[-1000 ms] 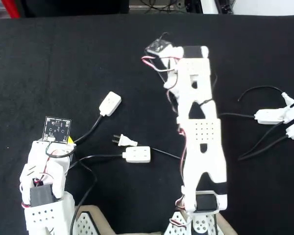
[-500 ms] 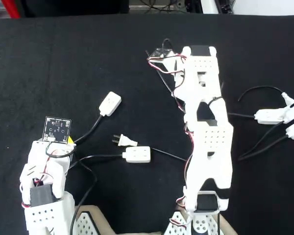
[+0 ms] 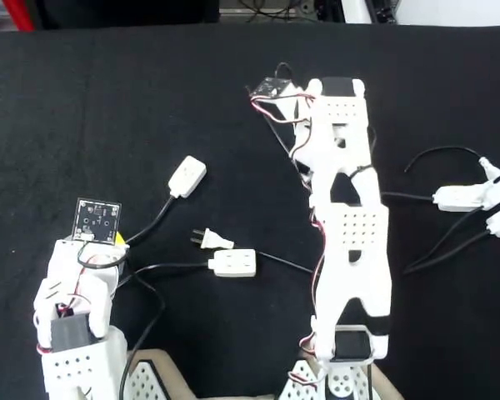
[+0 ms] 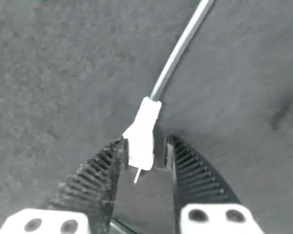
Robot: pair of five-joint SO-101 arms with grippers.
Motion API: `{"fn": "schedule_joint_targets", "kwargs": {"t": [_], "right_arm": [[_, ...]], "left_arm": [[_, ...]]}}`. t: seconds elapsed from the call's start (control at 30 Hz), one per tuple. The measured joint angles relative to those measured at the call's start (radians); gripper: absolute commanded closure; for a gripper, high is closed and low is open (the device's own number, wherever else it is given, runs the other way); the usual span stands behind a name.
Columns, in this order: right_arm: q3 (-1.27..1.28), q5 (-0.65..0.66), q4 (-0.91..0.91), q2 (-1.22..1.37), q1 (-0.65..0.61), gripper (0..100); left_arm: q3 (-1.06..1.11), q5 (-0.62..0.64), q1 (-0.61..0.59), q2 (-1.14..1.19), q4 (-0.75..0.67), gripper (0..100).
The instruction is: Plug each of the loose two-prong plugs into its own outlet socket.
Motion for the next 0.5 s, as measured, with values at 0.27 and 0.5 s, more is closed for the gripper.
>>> {"fn": "schedule_joint_targets", "kwargs": {"t": [0.27, 0.5], "right_arm": [[-0.143, 0.000, 0.057, 0.095, 0.005, 73.1], [-0.195, 0.000, 0.058, 0.146, 0.005, 73.0]], "left_arm": [[0.000, 0.000, 0.000, 0.000, 0.000, 83], [0.000, 0.000, 0.000, 0.000, 0.000, 83]]}}
